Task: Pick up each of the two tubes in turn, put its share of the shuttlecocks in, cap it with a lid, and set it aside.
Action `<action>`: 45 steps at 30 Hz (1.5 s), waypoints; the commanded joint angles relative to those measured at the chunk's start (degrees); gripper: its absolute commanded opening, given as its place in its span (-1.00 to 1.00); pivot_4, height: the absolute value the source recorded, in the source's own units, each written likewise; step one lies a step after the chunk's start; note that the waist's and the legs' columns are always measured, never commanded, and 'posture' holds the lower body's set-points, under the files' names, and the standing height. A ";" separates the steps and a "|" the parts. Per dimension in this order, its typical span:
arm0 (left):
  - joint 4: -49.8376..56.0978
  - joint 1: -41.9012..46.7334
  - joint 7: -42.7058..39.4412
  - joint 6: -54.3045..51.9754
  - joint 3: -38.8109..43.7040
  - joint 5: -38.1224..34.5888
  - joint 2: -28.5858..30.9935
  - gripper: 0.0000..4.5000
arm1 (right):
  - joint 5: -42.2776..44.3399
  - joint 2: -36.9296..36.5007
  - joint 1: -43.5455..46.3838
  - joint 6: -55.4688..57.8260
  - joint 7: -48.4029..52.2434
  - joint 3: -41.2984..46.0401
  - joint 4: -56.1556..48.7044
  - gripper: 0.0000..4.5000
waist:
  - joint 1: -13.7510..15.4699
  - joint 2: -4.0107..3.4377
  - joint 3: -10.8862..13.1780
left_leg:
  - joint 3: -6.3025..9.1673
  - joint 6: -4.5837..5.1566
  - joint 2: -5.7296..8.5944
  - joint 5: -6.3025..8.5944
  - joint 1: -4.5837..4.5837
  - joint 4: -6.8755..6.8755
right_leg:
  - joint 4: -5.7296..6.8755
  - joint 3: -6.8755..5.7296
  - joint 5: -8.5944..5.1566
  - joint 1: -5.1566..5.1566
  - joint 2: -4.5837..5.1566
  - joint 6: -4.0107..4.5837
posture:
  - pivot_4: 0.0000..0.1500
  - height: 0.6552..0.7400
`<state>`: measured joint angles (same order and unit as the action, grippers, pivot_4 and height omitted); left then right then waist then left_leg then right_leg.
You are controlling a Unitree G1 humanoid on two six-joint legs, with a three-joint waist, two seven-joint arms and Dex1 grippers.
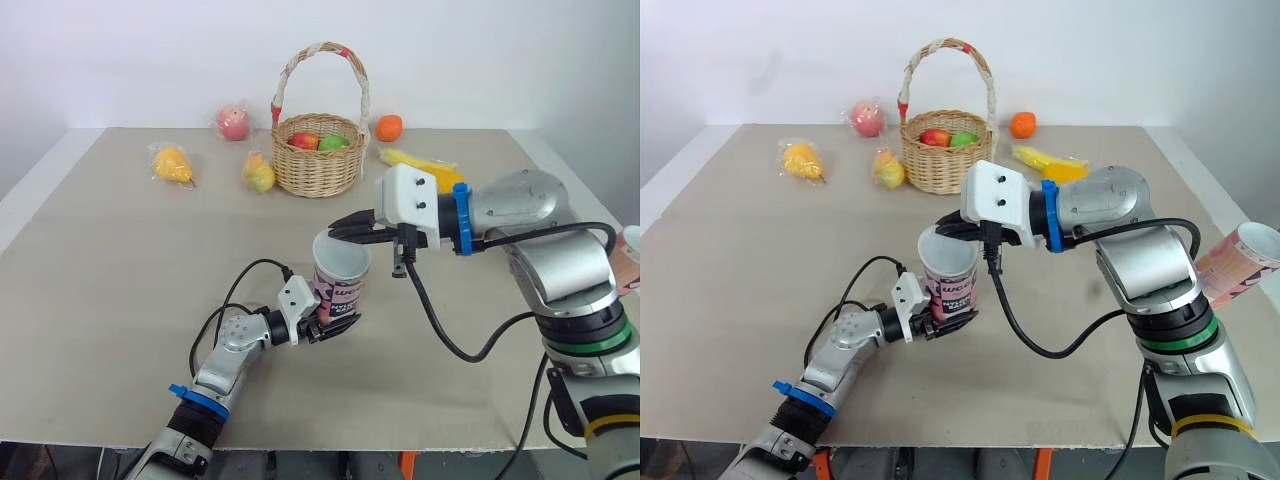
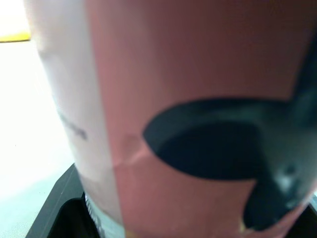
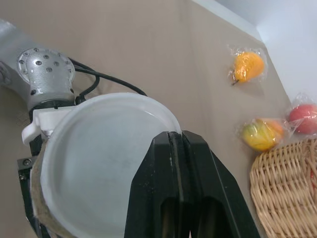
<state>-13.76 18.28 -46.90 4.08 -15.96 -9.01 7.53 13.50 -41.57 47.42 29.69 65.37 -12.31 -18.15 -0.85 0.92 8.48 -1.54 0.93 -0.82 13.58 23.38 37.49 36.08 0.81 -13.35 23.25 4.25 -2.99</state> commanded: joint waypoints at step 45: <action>-4.33 -1.06 -0.23 -0.65 -0.31 0.50 0.61 0.35 | -2.55 -4.08 -1.53 -7.19 1.29 -0.27 3.62 -0.94 | 0.58 -0.01 0.01 | -0.01 0.01 0.01 -0.01 0.02 0.00 | -0.04 -0.02 -0.05 -0.02 -0.01 -0.07 | 1.00 1.00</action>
<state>-14.23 18.87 -47.19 4.11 -16.56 -9.07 7.50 12.63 -44.17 45.69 22.53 66.42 -13.20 -15.33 -0.27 0.91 8.48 -1.55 0.94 -0.81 13.57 23.40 37.49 36.03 0.78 -13.39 23.24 4.25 -3.06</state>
